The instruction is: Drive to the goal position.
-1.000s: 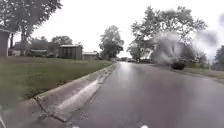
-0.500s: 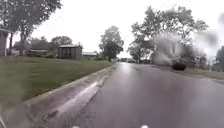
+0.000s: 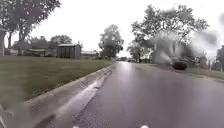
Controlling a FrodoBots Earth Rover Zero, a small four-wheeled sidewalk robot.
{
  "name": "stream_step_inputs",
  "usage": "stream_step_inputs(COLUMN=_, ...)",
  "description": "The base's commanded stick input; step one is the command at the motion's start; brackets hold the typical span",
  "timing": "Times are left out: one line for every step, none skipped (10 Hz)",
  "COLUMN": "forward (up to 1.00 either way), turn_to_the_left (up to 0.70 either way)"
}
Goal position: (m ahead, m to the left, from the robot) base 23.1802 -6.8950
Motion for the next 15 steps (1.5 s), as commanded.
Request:
stream_step_inputs(forward=0.5, turn_to_the_left=0.0)
stream_step_inputs(forward=0.5, turn_to_the_left=0.0)
stream_step_inputs(forward=0.5, turn_to_the_left=0.0)
stream_step_inputs(forward=0.5, turn_to_the_left=0.0)
stream_step_inputs(forward=0.5, turn_to_the_left=0.0)
stream_step_inputs(forward=0.5, turn_to_the_left=0.0)
stream_step_inputs(forward=0.5, turn_to_the_left=0.0)
stream_step_inputs(forward=0.5, turn_to_the_left=0.0)
stream_step_inputs(forward=0.5, turn_to_the_left=0.0)
stream_step_inputs(forward=0.5, turn_to_the_left=0.0)
stream_step_inputs(forward=0.5, turn_to_the_left=0.0)
stream_step_inputs(forward=0.5, turn_to_the_left=-0.01)
stream_step_inputs(forward=0.5, turn_to_the_left=-0.5)
stream_step_inputs(forward=0.5, turn_to_the_left=-0.5)
stream_step_inputs(forward=0.5, turn_to_the_left=-0.5)
